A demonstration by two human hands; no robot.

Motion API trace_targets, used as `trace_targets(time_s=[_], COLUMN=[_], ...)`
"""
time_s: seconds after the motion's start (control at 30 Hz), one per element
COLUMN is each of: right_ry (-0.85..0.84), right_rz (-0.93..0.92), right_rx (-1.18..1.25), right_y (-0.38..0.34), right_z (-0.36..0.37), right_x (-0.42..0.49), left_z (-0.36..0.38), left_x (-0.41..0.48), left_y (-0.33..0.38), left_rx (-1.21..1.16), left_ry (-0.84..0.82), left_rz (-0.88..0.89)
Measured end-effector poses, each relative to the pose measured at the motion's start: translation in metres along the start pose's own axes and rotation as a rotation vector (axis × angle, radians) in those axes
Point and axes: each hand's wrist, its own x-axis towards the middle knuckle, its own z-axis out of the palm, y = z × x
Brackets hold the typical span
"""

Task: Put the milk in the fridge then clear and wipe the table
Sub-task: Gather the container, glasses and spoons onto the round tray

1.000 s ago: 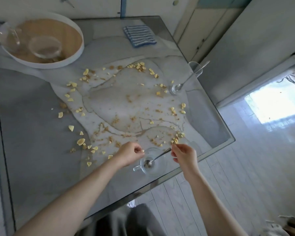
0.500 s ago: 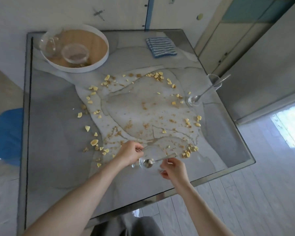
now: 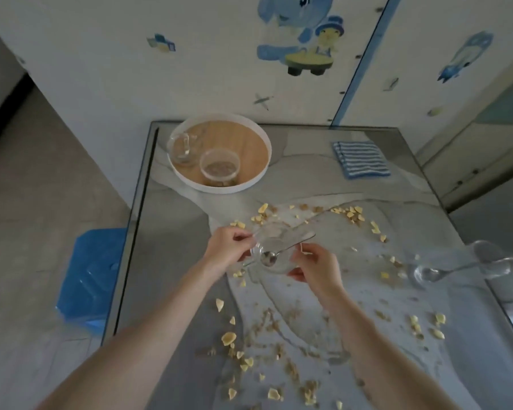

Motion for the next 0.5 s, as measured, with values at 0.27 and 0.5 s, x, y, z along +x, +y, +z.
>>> trace_targets(time_s=[0.27, 0.5], right_ry=[0.008, 0.063], right_rz=[-0.128, -0.143], right_rx=[-0.04, 0.048], right_y=[-0.073, -0.122], right_z=[0.029, 0.049], right_x=[0.102, 0.19], left_z=[-0.045, -0.068], left_x=[0.087, 0.157], left_y=[0.005, -0.012], left_rx=[-0.318, -0.435], left_ry=[0.212, 0.355], left_rz=[-0.173, -0.256])
